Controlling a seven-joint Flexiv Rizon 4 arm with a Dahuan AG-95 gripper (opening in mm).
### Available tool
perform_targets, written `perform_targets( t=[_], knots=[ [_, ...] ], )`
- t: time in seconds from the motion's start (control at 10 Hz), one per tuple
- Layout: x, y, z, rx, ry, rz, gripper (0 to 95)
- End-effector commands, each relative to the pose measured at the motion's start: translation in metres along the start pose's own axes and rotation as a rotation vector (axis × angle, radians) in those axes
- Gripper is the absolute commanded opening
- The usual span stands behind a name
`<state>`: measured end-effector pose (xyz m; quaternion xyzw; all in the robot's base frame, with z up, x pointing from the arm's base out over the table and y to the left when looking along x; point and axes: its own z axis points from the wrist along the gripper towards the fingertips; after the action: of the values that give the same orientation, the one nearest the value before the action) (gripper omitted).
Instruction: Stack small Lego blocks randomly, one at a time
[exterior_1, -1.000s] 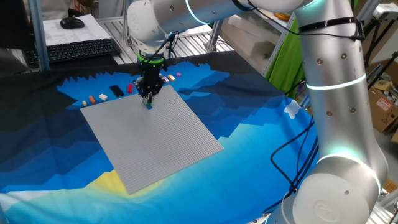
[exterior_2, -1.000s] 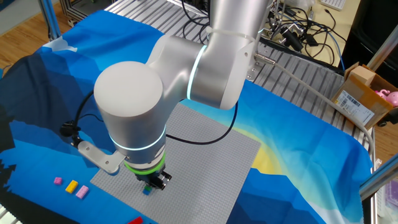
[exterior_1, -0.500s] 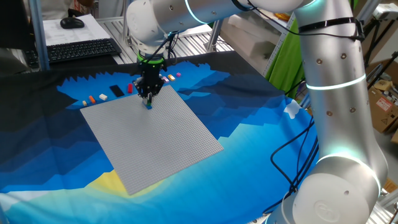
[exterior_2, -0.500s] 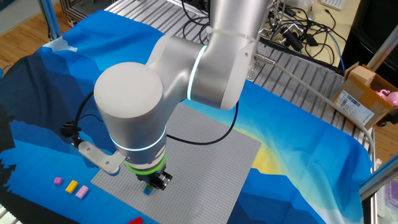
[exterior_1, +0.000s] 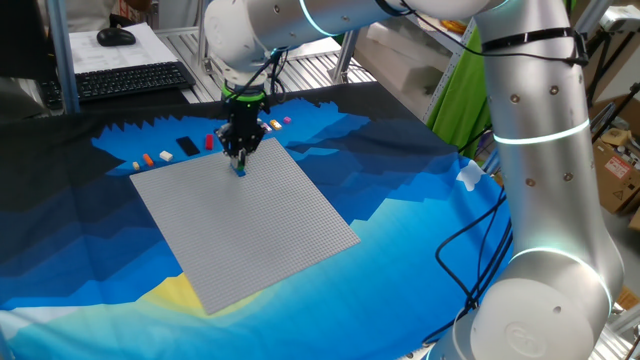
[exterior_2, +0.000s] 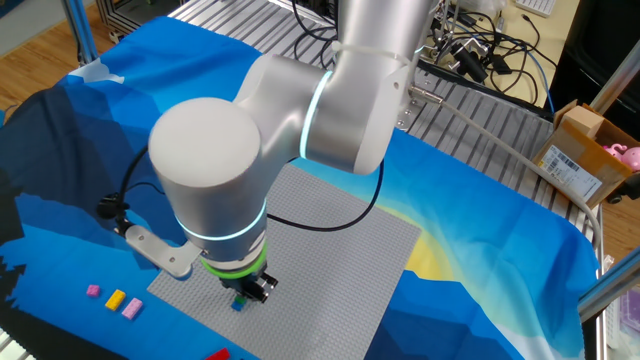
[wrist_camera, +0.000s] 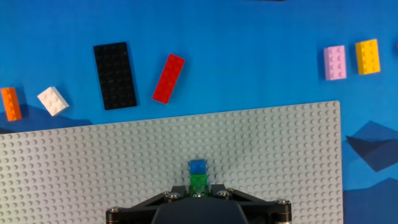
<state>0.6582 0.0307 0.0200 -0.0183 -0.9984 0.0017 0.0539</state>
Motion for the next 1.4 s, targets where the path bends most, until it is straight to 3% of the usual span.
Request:
perform_targets(
  t=[0.1,0.4,0.9,1.2,1.4],
  knots=[
    [0.0009,-0.0011,0.0007,0.001,-0.005,0.002,0.0],
    [0.0006,-0.0001,0.0053,0.004,-0.012,0.003,0.0],
    [0.0006,-0.0037,0.0025,0.005,-0.012,-0.002,0.0],
    [-0.0004,-0.0059,0.0036,-0.018,-0.014,0.031,0.0],
    [-0.0002,-0.0053,0.0034,-0.016,-0.014,0.04,0.0]
  ],
)
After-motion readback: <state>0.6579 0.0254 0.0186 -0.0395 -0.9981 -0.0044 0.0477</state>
